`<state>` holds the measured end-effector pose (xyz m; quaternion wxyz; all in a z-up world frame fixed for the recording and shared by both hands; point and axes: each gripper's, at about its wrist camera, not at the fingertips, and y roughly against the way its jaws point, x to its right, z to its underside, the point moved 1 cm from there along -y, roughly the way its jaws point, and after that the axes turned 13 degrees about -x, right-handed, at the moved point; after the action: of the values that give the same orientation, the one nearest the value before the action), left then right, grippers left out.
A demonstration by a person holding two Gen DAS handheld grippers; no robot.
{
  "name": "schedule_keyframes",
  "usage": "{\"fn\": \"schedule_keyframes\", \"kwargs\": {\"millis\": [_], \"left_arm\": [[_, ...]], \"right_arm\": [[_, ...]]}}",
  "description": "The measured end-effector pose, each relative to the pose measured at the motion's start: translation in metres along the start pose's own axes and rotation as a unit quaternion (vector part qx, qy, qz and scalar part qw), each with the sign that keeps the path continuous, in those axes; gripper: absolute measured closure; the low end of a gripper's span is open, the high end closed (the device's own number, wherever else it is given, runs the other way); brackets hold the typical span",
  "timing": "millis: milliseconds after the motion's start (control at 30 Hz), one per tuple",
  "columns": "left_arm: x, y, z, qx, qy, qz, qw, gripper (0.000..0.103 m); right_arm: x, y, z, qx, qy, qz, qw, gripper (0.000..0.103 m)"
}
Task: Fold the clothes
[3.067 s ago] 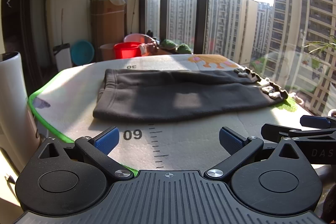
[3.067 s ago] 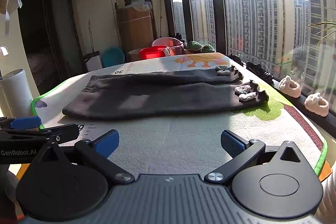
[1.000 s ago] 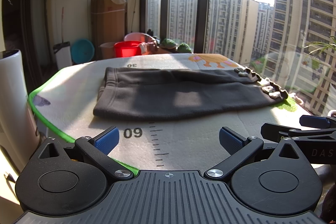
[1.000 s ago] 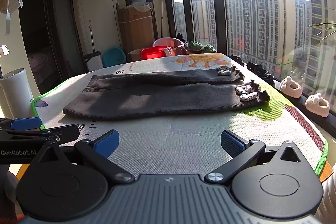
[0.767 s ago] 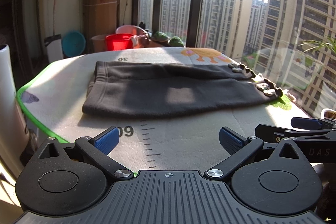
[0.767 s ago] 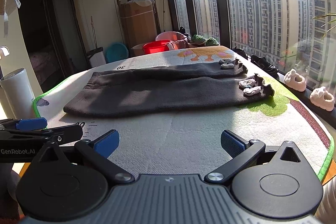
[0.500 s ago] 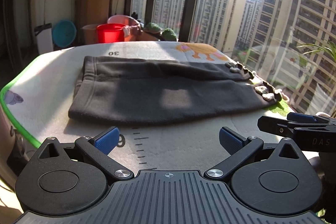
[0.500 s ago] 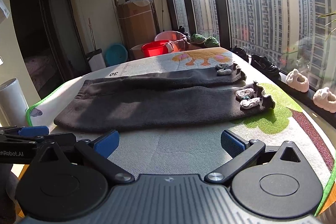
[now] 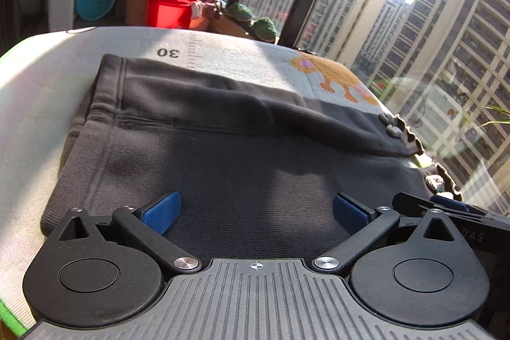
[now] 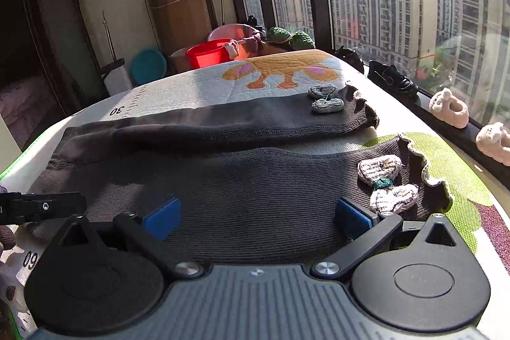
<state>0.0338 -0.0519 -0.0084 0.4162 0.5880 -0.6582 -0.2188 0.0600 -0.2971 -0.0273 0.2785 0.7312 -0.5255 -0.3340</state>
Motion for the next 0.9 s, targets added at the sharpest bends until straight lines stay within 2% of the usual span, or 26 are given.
{"fn": "schedule_keyframes", "kwargs": {"millis": [133,200,367,467,567,767,867,900], "left_arm": [[-0.007,0.001,0.003,0.005,0.013,0.019,0.9997,0.0],[-0.01,0.002,-0.001,-0.007,0.02,0.029,0.9994,0.0],[-0.012,-0.002,-0.014,-0.041,0.003,0.032,0.9987,0.0],[-0.009,-0.003,-0.011,-0.041,-0.018,0.025,0.9987,0.0],[-0.013,-0.002,-0.01,-0.036,-0.013,0.034,0.9987,0.0],[-0.026,0.009,-0.022,-0.038,0.048,0.056,0.9965,0.0],[-0.035,0.033,-0.041,0.03,0.05,0.01,0.9983,0.0],[-0.04,0.04,-0.048,0.061,0.051,-0.02,0.9966,0.0]], "right_arm": [[0.012,0.002,0.002,0.017,-0.036,-0.032,0.999,0.0],[0.018,0.003,0.003,0.021,-0.049,-0.05,0.997,0.0],[0.02,-0.001,-0.001,0.01,-0.04,-0.059,0.997,0.0],[0.021,-0.003,-0.003,0.007,-0.037,-0.066,0.997,0.0],[0.023,-0.001,-0.002,0.007,-0.035,-0.077,0.996,0.0],[0.031,0.0,0.0,0.019,-0.047,-0.105,0.993,0.0],[0.041,-0.001,0.001,0.03,-0.071,-0.131,0.988,0.0],[0.044,-0.001,0.001,0.033,-0.079,-0.138,0.987,0.0]]}}
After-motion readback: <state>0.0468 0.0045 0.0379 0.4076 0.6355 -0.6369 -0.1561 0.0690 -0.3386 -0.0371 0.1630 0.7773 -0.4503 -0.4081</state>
